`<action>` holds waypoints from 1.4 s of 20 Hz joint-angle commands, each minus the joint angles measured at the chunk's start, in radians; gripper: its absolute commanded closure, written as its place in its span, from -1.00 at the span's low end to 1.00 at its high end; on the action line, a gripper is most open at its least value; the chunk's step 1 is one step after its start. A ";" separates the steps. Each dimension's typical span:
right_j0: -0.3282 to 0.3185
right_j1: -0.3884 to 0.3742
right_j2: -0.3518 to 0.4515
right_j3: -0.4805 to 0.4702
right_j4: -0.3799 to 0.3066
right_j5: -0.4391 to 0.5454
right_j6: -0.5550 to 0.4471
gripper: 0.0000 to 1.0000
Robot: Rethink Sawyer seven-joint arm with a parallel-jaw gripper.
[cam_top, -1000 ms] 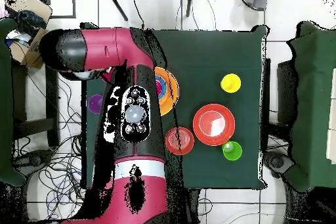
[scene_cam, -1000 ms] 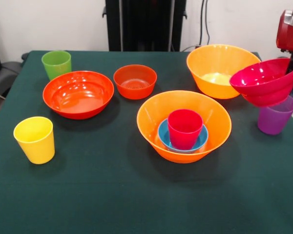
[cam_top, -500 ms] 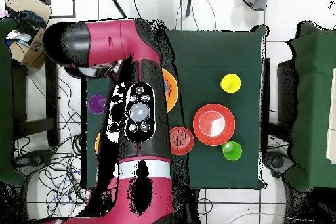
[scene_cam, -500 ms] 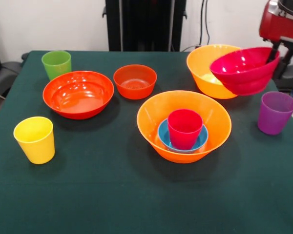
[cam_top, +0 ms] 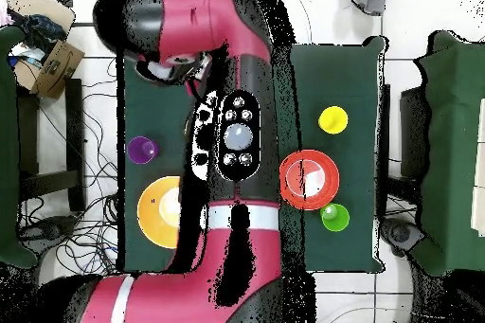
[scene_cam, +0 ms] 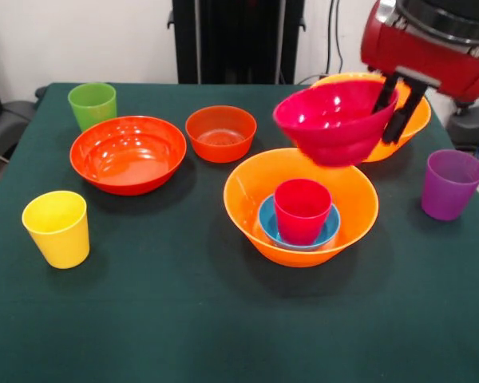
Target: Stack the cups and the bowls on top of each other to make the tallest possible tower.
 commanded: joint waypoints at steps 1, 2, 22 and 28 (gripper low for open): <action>-0.017 0.172 0.127 -0.201 -0.105 0.041 -0.311 1.00; -0.019 0.187 0.130 -0.213 -0.104 0.030 -0.306 1.00; -0.034 0.300 0.063 -0.288 -0.074 0.197 -0.309 1.00; -0.037 0.303 0.083 -0.294 -0.064 0.188 -0.318 1.00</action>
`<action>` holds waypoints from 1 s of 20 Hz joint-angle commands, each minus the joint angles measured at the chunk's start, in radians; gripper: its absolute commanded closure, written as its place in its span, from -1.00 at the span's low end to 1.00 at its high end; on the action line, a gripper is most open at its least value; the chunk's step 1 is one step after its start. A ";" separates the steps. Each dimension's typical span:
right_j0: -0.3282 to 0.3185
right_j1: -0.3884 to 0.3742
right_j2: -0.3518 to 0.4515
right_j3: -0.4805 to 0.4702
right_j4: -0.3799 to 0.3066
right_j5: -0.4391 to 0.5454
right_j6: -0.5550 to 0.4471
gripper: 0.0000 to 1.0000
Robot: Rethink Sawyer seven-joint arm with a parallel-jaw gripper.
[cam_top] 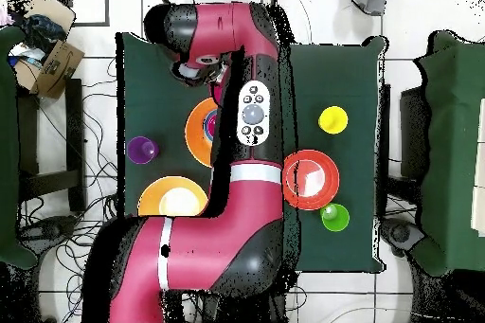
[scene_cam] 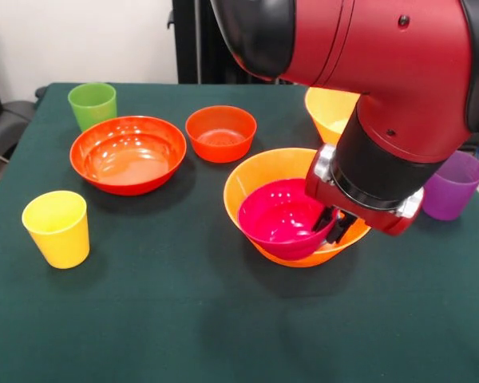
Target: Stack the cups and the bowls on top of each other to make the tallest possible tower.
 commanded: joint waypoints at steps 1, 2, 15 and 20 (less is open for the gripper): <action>-0.006 -0.013 0.069 -0.016 -0.030 0.075 -0.285 1.00; -0.006 -0.013 0.070 -0.018 -0.031 0.074 -0.286 1.00; -0.005 -0.086 0.055 0.115 -0.015 0.014 -0.288 1.00; -0.007 -0.124 0.058 0.171 -0.005 0.019 -0.290 1.00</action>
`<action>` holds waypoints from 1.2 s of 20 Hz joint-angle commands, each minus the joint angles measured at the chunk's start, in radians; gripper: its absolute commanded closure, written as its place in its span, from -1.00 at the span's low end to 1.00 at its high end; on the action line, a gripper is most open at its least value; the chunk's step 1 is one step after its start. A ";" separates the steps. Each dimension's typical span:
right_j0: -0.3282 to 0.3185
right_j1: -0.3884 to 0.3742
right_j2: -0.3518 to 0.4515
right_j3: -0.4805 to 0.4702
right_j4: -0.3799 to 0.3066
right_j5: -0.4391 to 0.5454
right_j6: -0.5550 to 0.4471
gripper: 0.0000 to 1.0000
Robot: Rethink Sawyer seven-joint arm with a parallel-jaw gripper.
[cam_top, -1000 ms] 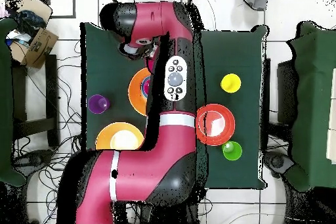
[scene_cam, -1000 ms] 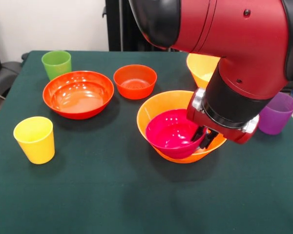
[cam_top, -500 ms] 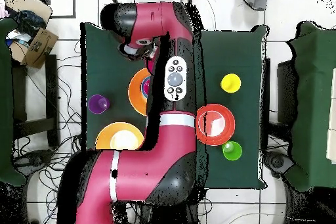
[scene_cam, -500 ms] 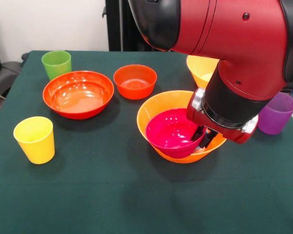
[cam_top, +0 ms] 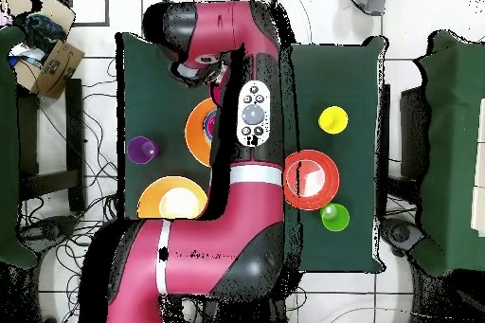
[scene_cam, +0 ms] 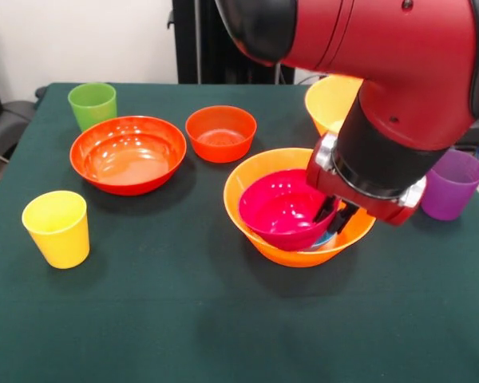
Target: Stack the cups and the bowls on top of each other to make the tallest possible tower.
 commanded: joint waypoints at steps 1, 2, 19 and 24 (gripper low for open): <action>-0.008 -0.094 0.060 0.144 -0.006 0.020 -0.290 1.00; -0.008 -0.101 0.062 0.151 -0.005 0.023 -0.289 1.00; -0.002 -0.182 0.064 0.328 -0.034 -0.068 -0.272 1.00; 0.001 -0.215 0.068 0.412 -0.041 -0.127 -0.259 1.00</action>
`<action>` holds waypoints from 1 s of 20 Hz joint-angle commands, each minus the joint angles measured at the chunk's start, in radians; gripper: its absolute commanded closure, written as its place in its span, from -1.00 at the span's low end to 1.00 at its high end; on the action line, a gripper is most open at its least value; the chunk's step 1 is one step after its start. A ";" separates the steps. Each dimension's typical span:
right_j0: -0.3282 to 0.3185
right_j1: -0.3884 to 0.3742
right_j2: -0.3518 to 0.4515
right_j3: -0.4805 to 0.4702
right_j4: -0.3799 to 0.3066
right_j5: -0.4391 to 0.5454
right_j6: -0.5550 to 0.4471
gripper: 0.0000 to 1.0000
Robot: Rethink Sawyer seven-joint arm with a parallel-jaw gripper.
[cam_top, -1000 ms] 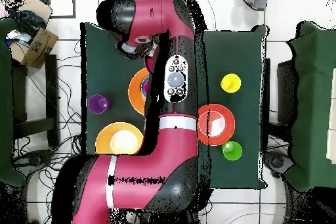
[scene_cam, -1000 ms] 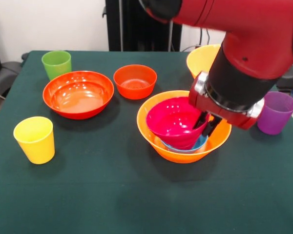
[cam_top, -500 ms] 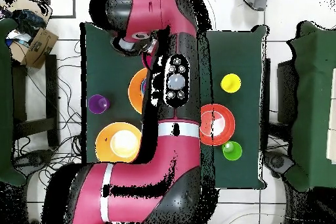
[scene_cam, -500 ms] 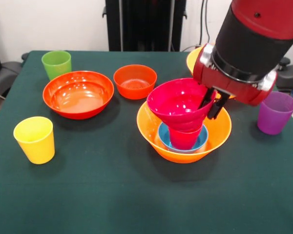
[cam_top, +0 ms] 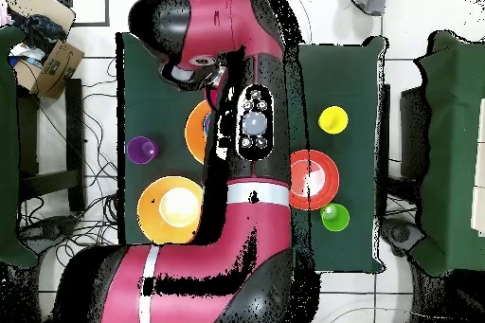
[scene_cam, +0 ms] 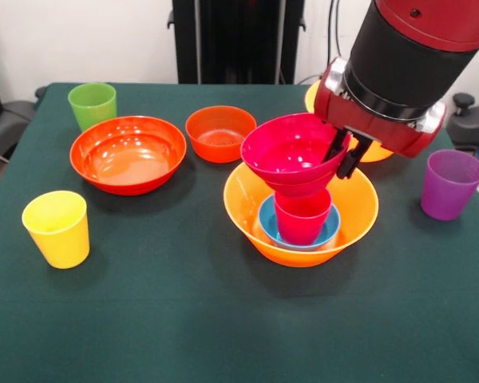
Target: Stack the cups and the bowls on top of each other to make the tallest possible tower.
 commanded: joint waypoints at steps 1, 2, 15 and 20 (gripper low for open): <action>0.002 -0.039 0.068 0.220 -0.047 -0.105 -0.256 1.00; 0.003 -0.048 0.068 0.238 -0.049 -0.116 -0.253 1.00; 0.006 -0.086 0.087 0.358 -0.066 -0.239 -0.209 1.00; 0.008 -0.075 0.097 0.355 -0.066 -0.261 -0.201 1.00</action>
